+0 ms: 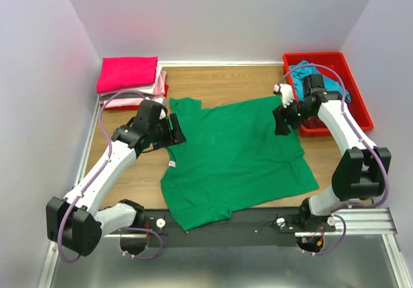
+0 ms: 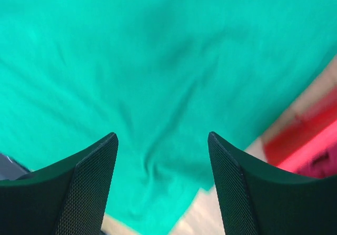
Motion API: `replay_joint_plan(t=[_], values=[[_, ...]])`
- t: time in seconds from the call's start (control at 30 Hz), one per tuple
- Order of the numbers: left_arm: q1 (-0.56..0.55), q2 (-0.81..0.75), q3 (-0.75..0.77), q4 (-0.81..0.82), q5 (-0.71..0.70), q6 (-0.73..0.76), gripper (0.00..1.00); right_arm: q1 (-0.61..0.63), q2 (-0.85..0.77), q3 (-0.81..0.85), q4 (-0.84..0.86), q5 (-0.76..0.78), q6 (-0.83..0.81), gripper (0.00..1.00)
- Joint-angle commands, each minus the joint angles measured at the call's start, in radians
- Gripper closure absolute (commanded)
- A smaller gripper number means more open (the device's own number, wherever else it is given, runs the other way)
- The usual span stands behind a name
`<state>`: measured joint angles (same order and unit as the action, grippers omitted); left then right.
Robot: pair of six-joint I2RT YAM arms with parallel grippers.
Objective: Fold and stack the t-shirts
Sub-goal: Flatten the tshirt out
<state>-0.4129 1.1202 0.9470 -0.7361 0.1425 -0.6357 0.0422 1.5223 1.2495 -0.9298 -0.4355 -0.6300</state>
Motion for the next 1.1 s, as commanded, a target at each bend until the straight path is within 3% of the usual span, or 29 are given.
replay_joint_plan(t=[0.0,0.2,0.33,0.37,0.43,0.57,0.7,0.83,0.93,1.0,1.07], values=[[0.063,0.036,-0.017,0.33,0.04,0.08,0.27,-0.001,0.107,0.045,0.1,-0.132,0.14,0.24],[0.242,0.289,0.002,0.601,0.063,0.209,0.34,-0.001,0.257,0.145,0.215,-0.173,0.274,0.25],[0.27,0.479,0.078,0.61,0.161,0.24,0.44,0.001,0.295,0.137,0.224,-0.236,0.296,0.28],[0.269,0.525,0.093,0.607,0.179,0.243,0.51,-0.001,0.286,0.104,0.252,-0.239,0.306,0.28],[0.249,0.555,0.096,0.601,0.195,0.264,0.51,0.001,0.286,0.077,0.279,-0.252,0.314,0.28],[0.23,0.575,0.101,0.581,0.155,0.288,0.52,0.024,0.358,0.082,0.301,-0.258,0.335,0.3],[0.238,0.531,0.118,0.564,0.049,0.309,0.5,0.097,0.464,0.166,0.313,-0.154,0.355,0.31],[0.253,0.451,0.111,0.561,-0.062,0.33,0.44,0.142,0.562,0.264,0.329,0.051,0.388,0.31],[0.293,0.434,0.081,0.554,-0.06,0.326,0.41,0.143,0.585,0.269,0.332,0.144,0.392,0.38],[0.312,0.463,0.061,0.531,-0.017,0.308,0.41,0.142,0.579,0.225,0.339,0.194,0.382,0.52],[0.312,0.48,0.03,0.521,-0.009,0.292,0.41,0.143,0.559,0.193,0.342,0.211,0.363,0.58]])
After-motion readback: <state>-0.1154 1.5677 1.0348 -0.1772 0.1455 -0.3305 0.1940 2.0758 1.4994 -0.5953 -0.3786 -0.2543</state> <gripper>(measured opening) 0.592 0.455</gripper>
